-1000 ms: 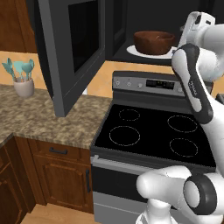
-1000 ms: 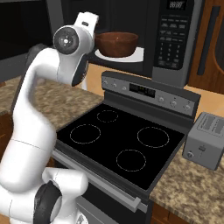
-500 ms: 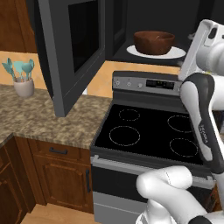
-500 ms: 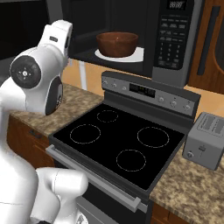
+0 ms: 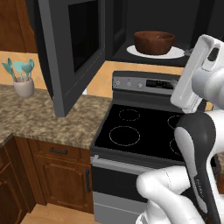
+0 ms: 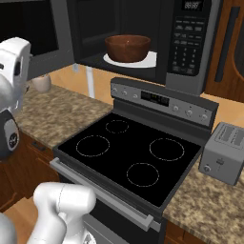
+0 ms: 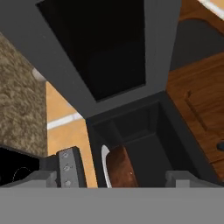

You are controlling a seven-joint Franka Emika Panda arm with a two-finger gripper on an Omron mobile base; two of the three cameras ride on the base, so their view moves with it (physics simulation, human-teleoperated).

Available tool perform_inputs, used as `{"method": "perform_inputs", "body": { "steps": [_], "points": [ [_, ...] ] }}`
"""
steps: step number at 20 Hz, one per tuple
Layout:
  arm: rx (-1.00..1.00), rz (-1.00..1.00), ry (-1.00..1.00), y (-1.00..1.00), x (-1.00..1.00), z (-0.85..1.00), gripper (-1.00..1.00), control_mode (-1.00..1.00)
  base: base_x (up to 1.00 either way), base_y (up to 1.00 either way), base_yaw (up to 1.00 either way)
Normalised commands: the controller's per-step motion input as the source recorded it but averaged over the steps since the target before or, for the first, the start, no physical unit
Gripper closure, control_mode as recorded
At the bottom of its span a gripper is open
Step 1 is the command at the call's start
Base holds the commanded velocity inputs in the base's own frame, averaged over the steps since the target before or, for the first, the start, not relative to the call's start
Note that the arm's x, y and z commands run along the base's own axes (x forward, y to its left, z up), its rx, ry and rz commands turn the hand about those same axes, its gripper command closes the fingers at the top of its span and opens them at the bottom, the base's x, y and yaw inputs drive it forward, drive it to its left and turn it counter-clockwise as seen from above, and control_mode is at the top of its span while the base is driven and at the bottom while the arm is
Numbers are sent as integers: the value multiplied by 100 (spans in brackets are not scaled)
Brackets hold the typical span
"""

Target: Pick the onion from the sink and place it in the bowl. Then pick the bowl and place it in the microwave. Then close the microwave door and press the start button.

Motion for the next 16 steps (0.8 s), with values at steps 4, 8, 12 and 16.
{"method": "perform_inputs", "body": {
  "steps": [4, 8, 12, 16],
  "points": [
    [0, -2, 0, 61, -100, 0, -100, -100, 0, 0, 0],
    [0, 0, 0, 55, -100, 0, -100, -100, 0, 0, 0],
    [-7, -1, 0, 86, -60, 0, -100, -100, 0, 0, 0],
    [-7, -5, -9, 89, -14, -16, -100, -100, 0, 0, 0]
  ]
}}
